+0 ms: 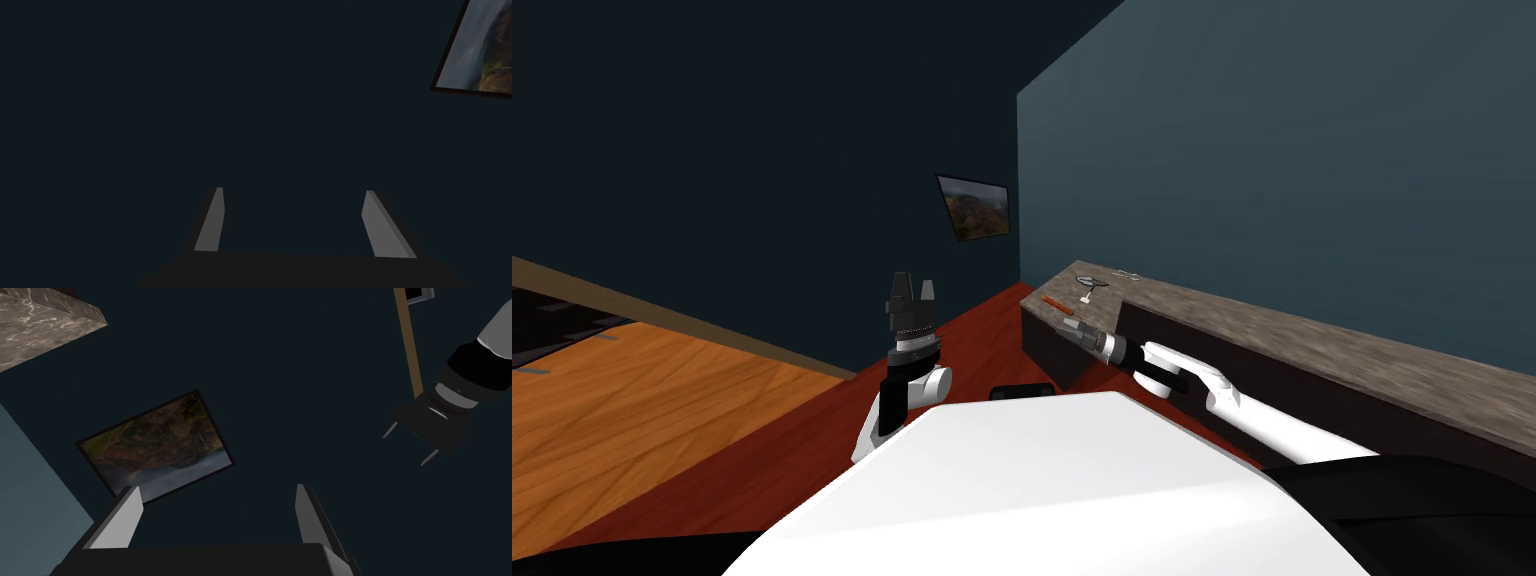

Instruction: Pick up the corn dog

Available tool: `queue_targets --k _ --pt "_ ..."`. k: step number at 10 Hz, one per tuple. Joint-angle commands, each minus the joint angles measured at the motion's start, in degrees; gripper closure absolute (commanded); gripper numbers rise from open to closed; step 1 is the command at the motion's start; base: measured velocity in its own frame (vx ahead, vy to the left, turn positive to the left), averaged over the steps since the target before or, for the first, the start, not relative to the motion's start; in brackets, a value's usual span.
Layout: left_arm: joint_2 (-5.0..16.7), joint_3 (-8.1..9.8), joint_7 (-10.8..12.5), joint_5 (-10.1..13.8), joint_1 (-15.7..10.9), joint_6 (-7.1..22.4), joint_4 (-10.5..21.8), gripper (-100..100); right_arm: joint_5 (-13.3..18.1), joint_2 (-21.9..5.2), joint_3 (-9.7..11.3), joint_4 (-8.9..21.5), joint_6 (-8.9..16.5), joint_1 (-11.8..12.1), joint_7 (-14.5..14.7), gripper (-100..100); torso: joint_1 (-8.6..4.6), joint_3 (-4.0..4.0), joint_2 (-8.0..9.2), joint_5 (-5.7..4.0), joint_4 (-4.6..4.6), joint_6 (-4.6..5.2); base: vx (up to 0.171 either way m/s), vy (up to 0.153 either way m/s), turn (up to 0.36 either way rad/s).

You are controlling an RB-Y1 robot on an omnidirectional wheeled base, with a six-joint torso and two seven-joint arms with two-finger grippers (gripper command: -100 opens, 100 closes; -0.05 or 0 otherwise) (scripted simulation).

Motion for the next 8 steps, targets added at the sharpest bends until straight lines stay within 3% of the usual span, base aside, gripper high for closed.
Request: queue_targets --k 1,2,4,5,8 --pt "0.0 0.0 0.0 0.0 0.0 0.0 0.0 0 0.07 -2.05 0.36 0.41 0.3 -0.65 -0.34 -100 0.0 0.0 0.0 0.0 0.0 0.0 0.035 0.018 -0.014" --pt "0.0 0.0 0.0 0.0 0.0 0.0 0.0 0 0.88 -4.22 1.19 2.49 0.58 -0.55 -0.49 -100 -0.05 0.05 0.08 -0.01 0.02 0.01 0.064 0.035 0.137" --pt "0.0 0.0 0.0 0.0 0.0 0.0 0.0 0 0.88 -6.42 1.19 2.49 0.58 -0.55 -0.49 -100 0.01 -0.02 -0.03 0.0 -0.01 0.0 0.058 0.03 0.039" --pt "0.0 0.0 0.0 0.0 0.0 0.0 0.0 0 1.66 -8.79 1.98 4.55 0.89 -0.35 -0.65 -100 -0.03 0.04 0.07 -0.01 0.01 0.02 0.069 0.039 0.124" --pt "0.0 0.0 0.0 0.0 0.0 0.0 0.0 0 2.41 -14.12 2.74 6.58 1.21 -0.01 -0.85 -100 0.09 -0.08 -0.14 0.02 -0.03 -0.03 0.096 0.05 0.1"
